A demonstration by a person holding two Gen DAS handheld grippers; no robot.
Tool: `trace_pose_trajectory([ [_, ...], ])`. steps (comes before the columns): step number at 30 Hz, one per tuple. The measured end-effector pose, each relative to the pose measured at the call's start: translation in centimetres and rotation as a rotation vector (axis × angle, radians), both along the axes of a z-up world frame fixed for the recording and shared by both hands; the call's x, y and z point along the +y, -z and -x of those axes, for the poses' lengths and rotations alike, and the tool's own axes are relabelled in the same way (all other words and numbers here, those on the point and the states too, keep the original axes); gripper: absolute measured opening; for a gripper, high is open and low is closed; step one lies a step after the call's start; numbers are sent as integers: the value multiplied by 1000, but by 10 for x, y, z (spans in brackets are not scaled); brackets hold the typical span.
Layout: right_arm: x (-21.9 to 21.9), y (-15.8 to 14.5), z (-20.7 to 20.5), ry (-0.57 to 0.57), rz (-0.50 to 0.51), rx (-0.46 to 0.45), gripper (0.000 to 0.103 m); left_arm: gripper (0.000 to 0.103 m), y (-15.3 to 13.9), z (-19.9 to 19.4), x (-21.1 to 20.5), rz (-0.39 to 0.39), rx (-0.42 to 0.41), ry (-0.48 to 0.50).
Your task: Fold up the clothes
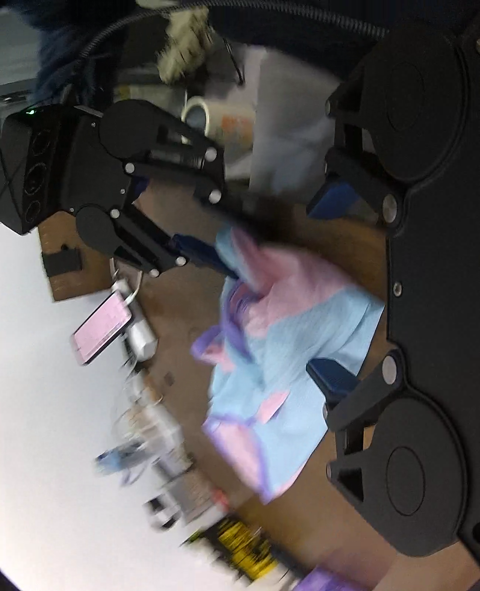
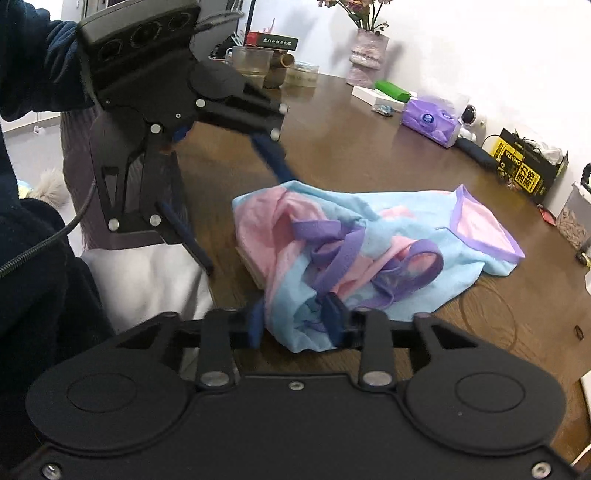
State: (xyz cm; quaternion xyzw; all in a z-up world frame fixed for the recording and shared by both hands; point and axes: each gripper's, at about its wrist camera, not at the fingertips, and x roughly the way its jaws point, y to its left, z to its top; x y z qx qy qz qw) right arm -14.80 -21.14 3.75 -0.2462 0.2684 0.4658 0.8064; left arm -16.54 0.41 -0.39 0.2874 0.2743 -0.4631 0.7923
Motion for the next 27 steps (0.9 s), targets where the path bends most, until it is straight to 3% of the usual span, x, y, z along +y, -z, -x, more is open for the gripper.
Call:
trace_pose_trajectory([
  [2, -1, -4, 1, -17, -15, 3, 8, 51, -5, 2, 2, 3, 30, 8],
  [4, -4, -12, 5, -29, -35, 2, 8, 23, -19, -1, 7, 34, 69, 34],
  [5, -7, -16, 7, -34, -46, 0, 8, 21, -27, -2, 9, 54, 76, 45],
  [12, -28, -51, -19, -12, -187, 42, 8, 21, -61, -47, 17, 136, 129, 54],
  [17, -32, -52, -85, 89, -223, 141, 9, 22, -64, -109, 16, 174, 162, -55],
  [20, -33, -44, -126, 167, -241, 178, 11, 25, -53, -150, 8, 157, 177, -185],
  [22, -31, -36, -147, 222, -235, 187, 20, 41, -43, -174, 4, 168, 201, -262],
  [24, -24, -22, -165, 276, -202, 192, 28, 50, -36, -189, 5, 184, 229, -318],
  [27, -15, 1, -179, 367, -120, 148, 51, 56, -23, -202, 6, 191, 246, -377],
])
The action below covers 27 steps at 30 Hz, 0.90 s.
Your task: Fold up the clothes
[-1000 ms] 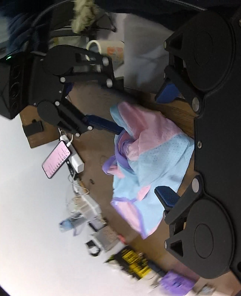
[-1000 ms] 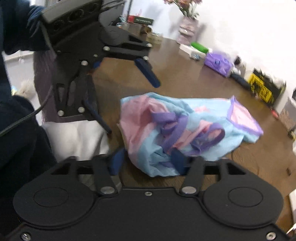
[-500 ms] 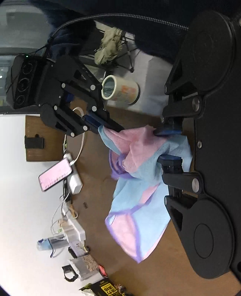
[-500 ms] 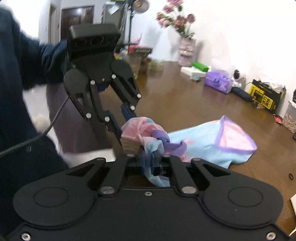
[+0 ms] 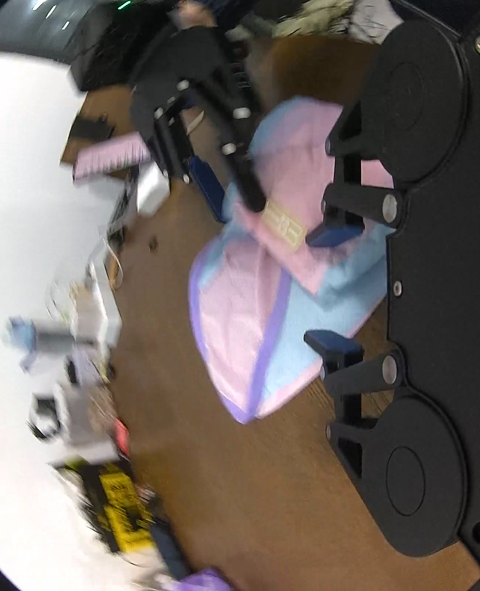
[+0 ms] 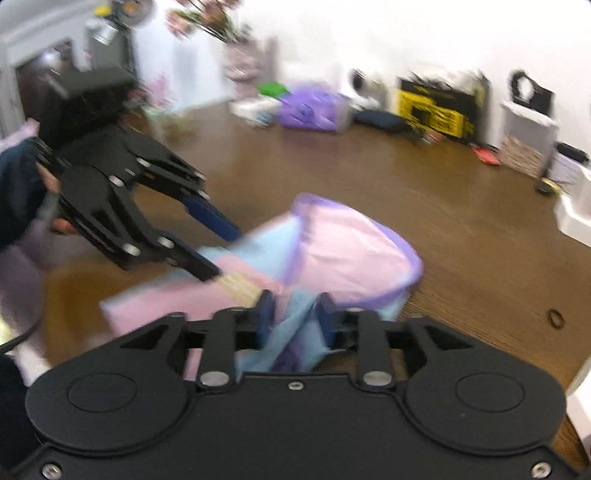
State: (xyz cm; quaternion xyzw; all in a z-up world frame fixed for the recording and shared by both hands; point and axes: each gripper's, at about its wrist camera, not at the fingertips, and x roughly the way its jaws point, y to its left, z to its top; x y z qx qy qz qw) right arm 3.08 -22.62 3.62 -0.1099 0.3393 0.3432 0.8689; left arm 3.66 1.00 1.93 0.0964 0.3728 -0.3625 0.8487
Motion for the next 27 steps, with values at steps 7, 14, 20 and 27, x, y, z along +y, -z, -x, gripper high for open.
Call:
trace_pose_trajectory([
  [7, -17, -6, 30, 51, -86, -135, 64, 70, 3, 13, 2, -36, -69, -77],
  [14, -3, 7, 47, 1, 48, -125, 67, 77, -5, 13, 3, -32, -89, -77],
  [20, -25, -12, -11, 135, -112, 14, 67, 88, -26, -38, -4, -53, -134, -242],
  [27, -20, 12, -78, 234, -89, 130, 40, 45, -12, -77, -17, -99, -46, -365],
])
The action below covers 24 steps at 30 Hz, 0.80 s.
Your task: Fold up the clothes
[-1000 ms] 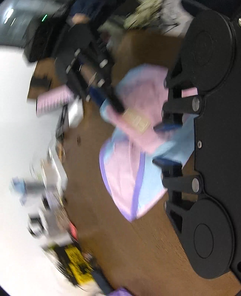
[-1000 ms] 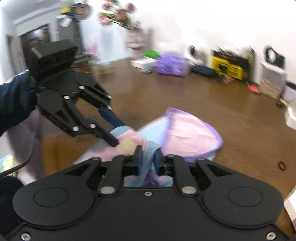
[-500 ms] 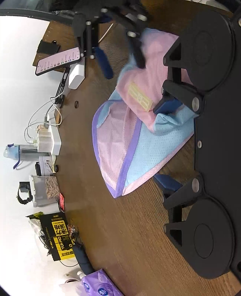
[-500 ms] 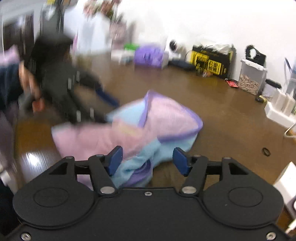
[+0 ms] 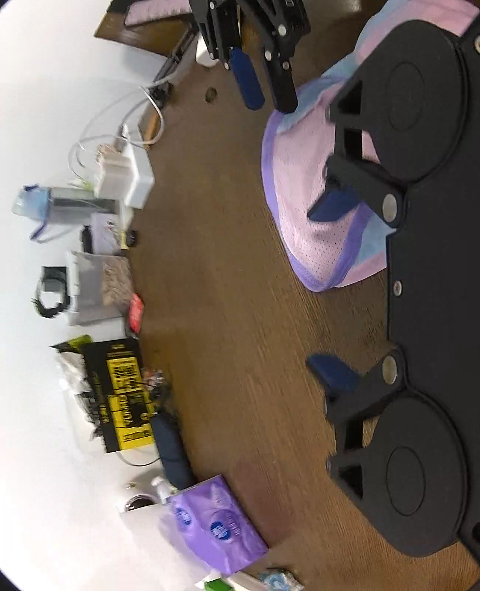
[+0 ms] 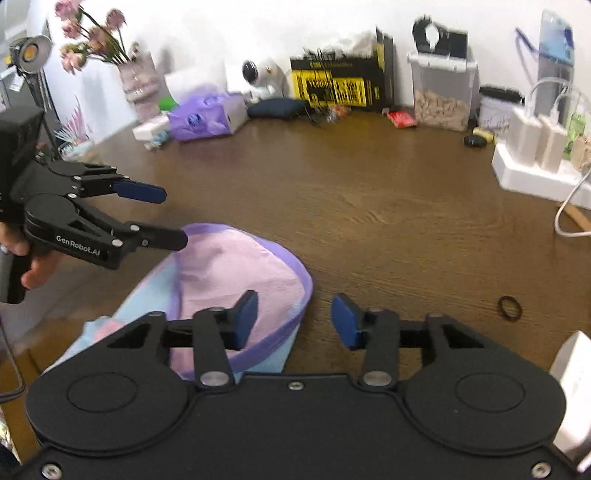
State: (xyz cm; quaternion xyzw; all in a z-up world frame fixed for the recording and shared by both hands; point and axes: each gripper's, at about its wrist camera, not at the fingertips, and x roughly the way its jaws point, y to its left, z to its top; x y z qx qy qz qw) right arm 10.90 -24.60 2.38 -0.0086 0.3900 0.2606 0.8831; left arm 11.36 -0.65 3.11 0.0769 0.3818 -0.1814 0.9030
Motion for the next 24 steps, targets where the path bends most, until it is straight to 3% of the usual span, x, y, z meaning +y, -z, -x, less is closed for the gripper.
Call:
trace_pose_trajectory([
  [3, 4, 9, -4, -23, 14, 5, 24, 20, 8, -7, 3, 20, 46, -16],
  [4, 4, 10, -3, -27, 20, -1, 8, 14, 10, -6, 5, 33, 52, -18],
  [7, 2, 12, 2, -32, 27, -14, 5, 4, 10, -4, 8, 73, 70, -21],
  [14, -15, -8, 22, -72, -47, -118, 4, 2, -20, 32, 10, 125, -22, 14],
  [18, -32, -24, 52, -179, -123, -233, 4, 2, -39, 82, 6, 111, -112, 59],
  [24, -40, -33, 105, -362, -129, -315, 4, 2, -33, 144, 1, 55, -152, 77],
])
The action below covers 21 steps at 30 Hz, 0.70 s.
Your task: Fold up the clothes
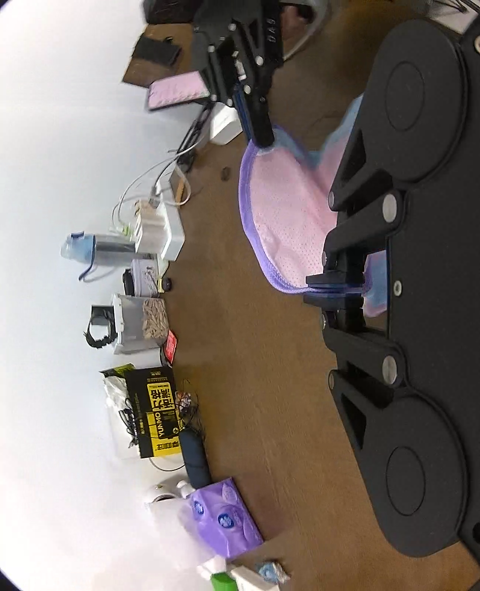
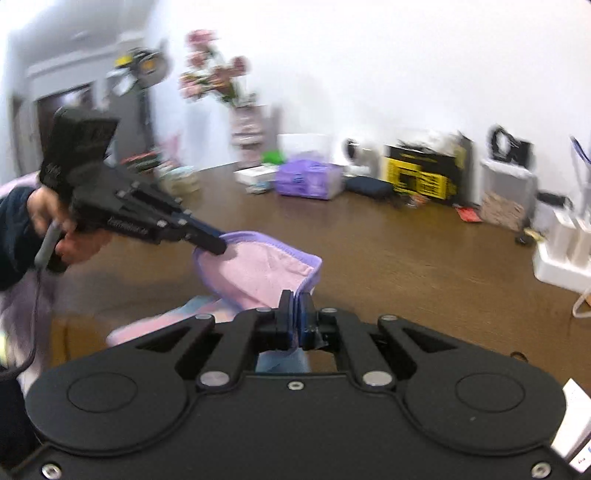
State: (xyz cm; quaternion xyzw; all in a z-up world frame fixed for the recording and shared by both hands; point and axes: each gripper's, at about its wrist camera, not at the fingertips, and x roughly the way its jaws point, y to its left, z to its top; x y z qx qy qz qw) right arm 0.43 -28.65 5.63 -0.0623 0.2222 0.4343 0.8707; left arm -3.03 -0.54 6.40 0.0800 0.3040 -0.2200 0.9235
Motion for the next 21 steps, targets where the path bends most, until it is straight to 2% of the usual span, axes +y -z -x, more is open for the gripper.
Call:
trace_pose_trajectory([
  [4, -4, 4, 25, -97, 28, 4, 5, 2, 23, 31, 0, -2, 51, -9],
  [8, 4, 23, 40, -200, 119, 80, 5, 2, 42, 40, 4, -1, 100, -28],
  [11, 14, 30, 49, -255, 204, 107, 9, 3, 46, 46, 5, -40, 71, -8],
  [14, 11, 19, 56, -251, 220, 74, 21, 3, 45, 53, 5, -56, 37, 40],
  [16, 8, 9, 58, -252, 217, 61, 36, 3, 46, 59, 4, -68, 16, 77],
  [21, 26, -6, 53, -234, 164, -12, 37, 3, 48, 67, 7, -83, -9, 135],
])
